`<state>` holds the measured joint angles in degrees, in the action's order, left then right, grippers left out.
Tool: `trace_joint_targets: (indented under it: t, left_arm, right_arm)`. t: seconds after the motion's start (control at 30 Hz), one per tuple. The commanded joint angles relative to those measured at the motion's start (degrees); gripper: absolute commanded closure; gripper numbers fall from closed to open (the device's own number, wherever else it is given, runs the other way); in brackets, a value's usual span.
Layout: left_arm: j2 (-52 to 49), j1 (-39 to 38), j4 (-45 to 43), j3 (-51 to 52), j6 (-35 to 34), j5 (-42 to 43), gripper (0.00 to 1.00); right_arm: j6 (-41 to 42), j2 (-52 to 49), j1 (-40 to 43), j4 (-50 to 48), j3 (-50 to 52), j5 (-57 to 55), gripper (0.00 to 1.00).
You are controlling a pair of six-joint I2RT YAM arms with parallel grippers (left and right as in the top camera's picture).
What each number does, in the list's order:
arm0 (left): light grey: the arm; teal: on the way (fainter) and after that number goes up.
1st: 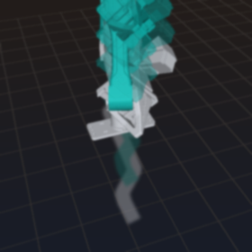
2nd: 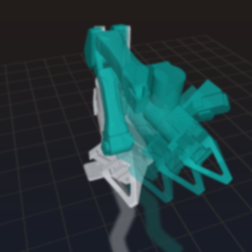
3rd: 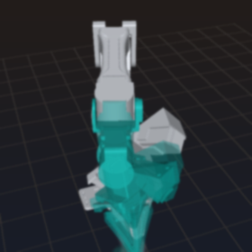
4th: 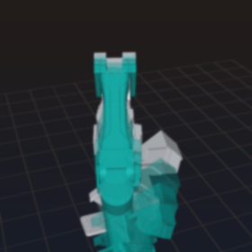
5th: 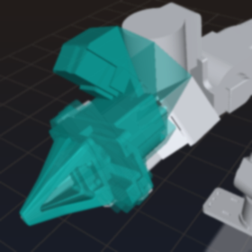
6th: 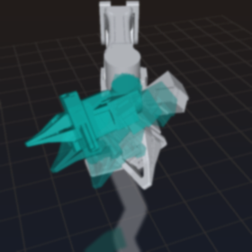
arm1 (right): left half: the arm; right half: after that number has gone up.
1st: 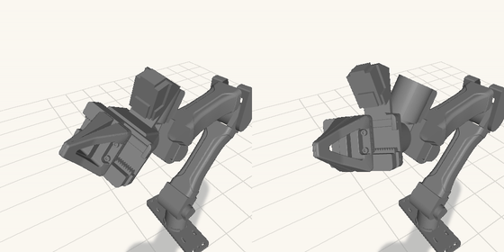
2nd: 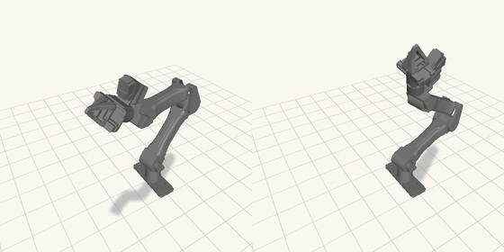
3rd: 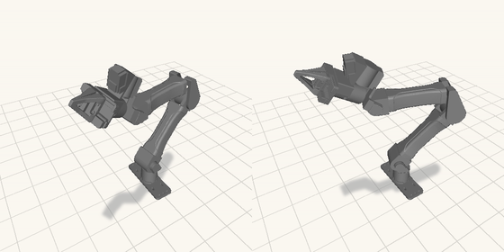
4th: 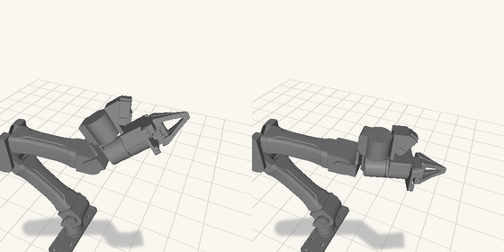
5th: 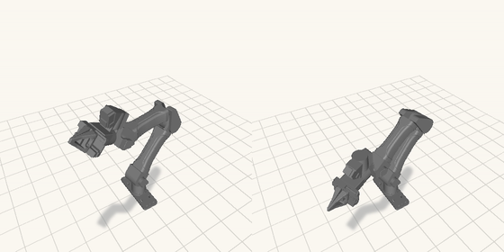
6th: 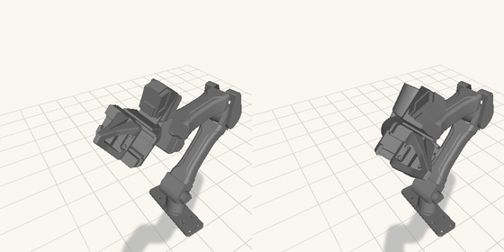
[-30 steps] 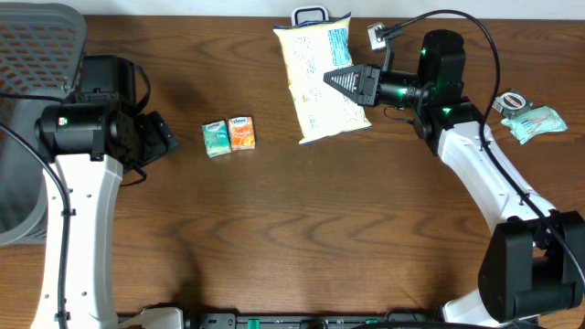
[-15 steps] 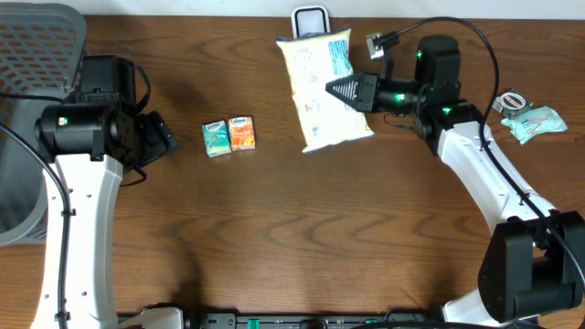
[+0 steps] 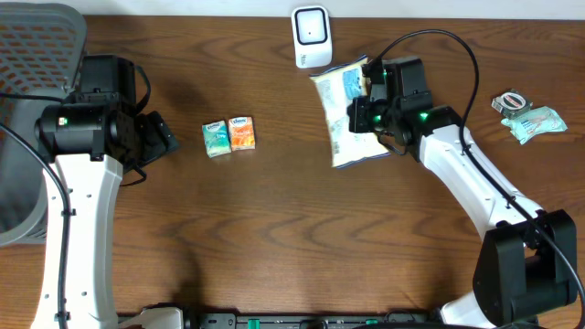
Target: Scan the item barcode
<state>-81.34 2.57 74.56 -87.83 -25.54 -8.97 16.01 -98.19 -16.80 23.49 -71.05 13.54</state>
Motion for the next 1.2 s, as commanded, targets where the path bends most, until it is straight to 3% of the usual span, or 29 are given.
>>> trace_joint_targets:
  t: [0.0,0.17,0.33,0.77,0.87,0.93,1.07,1.17]
  left_arm:
    - [-0.24,0.26,0.20,-0.15,-0.48,-0.55,0.02]
    - [-0.24,0.26,0.20,-0.15,-0.50,-0.55,0.02]
    - [-0.24,0.26,0.20,-0.15,-0.48,-0.55,0.02]
    - [-0.24,0.26,0.20,-0.15,-0.50,-0.55,0.02]
    - [-0.24,0.26,0.20,-0.15,-0.50,-0.55,0.02]
    - [-0.24,0.26,0.20,-0.15,-0.48,-0.55,0.03]
    - [-0.24,0.26,0.20,-0.15,-0.50,-0.55,0.02]
    - [-0.24,0.26,0.20,-0.15,-0.50,-0.55,0.03]
  right_arm:
    - [-7.91,0.57,-1.79,2.73,-0.44,-19.78,0.99]
    - [-11.02,0.57,-4.63,5.66,-0.44,-42.91,0.99]
    - [-11.89,-0.20,-7.30,6.01,-0.42,-58.14,0.99]
    - [-12.13,-10.01,-12.63,9.07,-0.42,-52.87,0.98]
    - [-11.34,-10.10,-16.28,8.13,-0.44,-50.58,0.89]
    - [-11.37,-10.10,-18.97,7.10,-0.44,-48.85,0.73]
    - [-11.30,-10.10,-23.54,5.18,-0.74,-45.64,0.51]
    - [-8.96,-10.03,-25.55,5.42,-2.71,-44.54,0.51]
